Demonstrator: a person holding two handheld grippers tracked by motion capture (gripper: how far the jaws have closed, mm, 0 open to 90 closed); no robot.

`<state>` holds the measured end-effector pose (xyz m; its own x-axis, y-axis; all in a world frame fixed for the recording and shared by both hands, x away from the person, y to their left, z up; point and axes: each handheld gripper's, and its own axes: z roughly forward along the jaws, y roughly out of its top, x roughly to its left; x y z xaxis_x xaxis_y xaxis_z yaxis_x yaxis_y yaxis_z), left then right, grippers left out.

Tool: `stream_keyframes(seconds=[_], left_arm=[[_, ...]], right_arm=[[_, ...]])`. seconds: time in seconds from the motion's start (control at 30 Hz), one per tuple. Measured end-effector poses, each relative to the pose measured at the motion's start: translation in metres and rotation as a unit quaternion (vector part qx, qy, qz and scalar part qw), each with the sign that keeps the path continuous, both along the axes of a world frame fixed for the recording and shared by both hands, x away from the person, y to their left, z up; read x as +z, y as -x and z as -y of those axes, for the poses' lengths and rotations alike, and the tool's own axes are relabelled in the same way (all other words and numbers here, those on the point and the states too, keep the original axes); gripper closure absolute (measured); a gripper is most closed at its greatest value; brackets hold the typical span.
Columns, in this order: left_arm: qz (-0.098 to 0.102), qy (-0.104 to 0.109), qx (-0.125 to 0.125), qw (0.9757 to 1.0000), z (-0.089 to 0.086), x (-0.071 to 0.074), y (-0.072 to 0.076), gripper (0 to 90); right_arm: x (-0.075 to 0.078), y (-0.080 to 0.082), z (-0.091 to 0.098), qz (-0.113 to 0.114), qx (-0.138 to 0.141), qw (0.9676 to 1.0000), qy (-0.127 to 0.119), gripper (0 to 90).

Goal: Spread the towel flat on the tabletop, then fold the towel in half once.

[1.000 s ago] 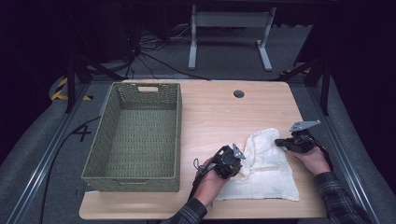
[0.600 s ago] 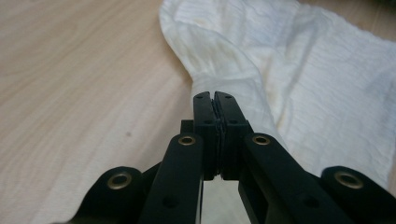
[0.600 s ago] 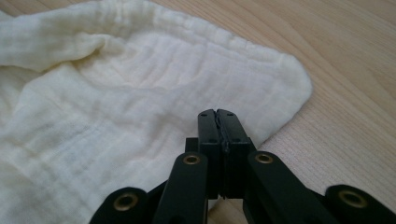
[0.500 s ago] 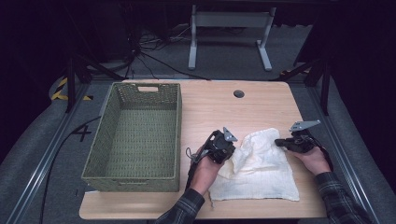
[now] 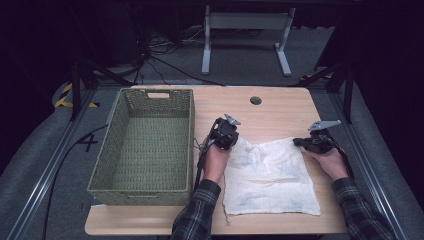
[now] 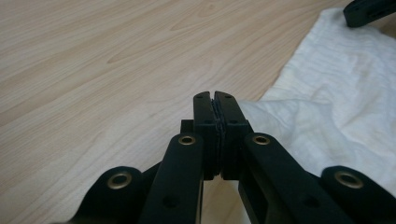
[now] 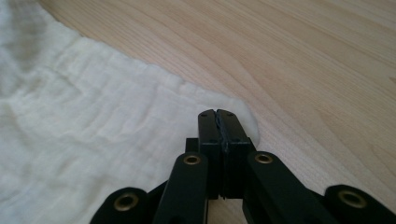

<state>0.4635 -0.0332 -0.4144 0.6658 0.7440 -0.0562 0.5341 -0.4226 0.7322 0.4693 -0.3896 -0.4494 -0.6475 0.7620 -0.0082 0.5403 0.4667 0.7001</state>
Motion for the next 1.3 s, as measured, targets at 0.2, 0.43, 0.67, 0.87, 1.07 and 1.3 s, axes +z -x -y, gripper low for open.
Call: stream_keyframes(seconds=[0.2,0.43,0.67,0.87,1.07,1.3], left_arm=[[-0.007,-0.014,0.031,0.9994,-0.002,-0.015,-0.021,88.8],[-0.021,-0.032,0.054,0.9978,-0.005,-0.032,-0.039,88.5],[-0.023,-0.023,0.087,0.9956,-0.011,-0.036,-0.045,72.6],[-0.039,-0.004,0.094,0.9948,-0.015,-0.040,-0.049,61.6],[-0.048,-0.005,0.089,0.9948,-0.013,-0.044,-0.051,58.9],[-0.052,-0.004,0.070,0.9962,-0.014,-0.043,-0.051,82.2]], right_arm=[[-0.002,-0.012,0.005,0.004,-0.028,0.9995,0.013,89.8],[-0.003,-0.025,0.011,0.012,-0.056,0.9983,0.007,89.9],[0.001,-0.027,0.018,0.019,-0.065,0.9977,0.002,80.9],[-0.001,-0.031,0.023,0.014,-0.074,0.9972,-0.008,74.0],[-0.004,-0.036,0.023,0.006,-0.076,0.9969,-0.020,70.8],[-0.005,-0.036,0.020,-0.004,-0.060,0.9978,-0.029,86.6]])
